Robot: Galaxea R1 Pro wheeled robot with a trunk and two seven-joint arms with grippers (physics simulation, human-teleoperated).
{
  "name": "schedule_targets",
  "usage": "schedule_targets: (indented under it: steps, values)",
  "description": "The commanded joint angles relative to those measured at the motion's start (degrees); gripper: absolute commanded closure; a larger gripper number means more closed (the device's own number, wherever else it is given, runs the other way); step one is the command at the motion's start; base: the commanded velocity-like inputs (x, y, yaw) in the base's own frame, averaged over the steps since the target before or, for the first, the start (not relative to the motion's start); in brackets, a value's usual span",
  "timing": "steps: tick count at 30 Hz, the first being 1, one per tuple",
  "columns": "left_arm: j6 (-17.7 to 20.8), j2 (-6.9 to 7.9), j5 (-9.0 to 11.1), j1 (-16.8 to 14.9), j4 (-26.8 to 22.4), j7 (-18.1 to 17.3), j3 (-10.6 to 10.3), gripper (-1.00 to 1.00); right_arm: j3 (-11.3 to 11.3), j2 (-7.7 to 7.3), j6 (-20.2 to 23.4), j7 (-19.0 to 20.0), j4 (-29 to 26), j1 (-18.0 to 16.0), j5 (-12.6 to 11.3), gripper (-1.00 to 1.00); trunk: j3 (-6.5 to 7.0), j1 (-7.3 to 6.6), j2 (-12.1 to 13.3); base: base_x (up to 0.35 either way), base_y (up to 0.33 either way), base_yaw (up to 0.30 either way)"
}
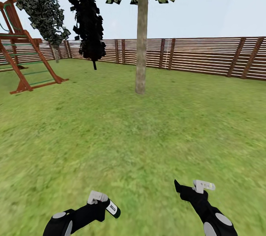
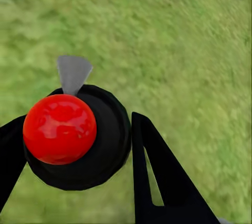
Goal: In the garden, pick up the pesticide atomizer on the floor and spray pesticide onto both trees until each tree trunk is fully covered.
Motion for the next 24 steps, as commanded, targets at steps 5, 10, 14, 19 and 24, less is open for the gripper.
schedule_targets:
  steps: [5,10,14,19,24]
  values:
    - [0.24,-0.08,-0.53,-0.03,-0.08,-0.36,0.2,1.0,0.12,-0.06,0.12,-0.57,-0.14,-0.02,-0.6,-1.0,-0.04,0.03,-0.02,0.342,0.0,0.0]
    - [0.24,-0.08,-0.54,-0.03,-0.08,-0.35,0.2,1.0,0.11,-0.07,0.11,-0.57,-0.18,-0.02,-0.6,-1.0,-0.04,0.03,-0.02,0.342,0.0,0.0]
    - [0.24,-0.08,-0.54,-0.03,-0.08,-0.35,0.18,1.0,-0.01,-0.08,0.07,-0.57,-0.17,-0.02,-0.6,-1.0,-0.04,0.03,-0.02,0.342,0.0,0.0]
    - [0.24,-0.08,-0.54,-0.03,-0.08,-0.35,0.13,1.0,-0.04,-0.08,0.04,-0.57,-0.18,-0.02,-0.6,-1.0,-0.04,0.03,-0.02,0.342,0.0,0.0]
    - [0.24,-0.08,-0.54,-0.03,-0.08,-0.39,0.16,1.0,0.02,-0.08,0.07,-0.57,-0.18,-0.02,-0.6,-1.0,-0.04,0.03,-0.02,0.342,0.0,0.0]
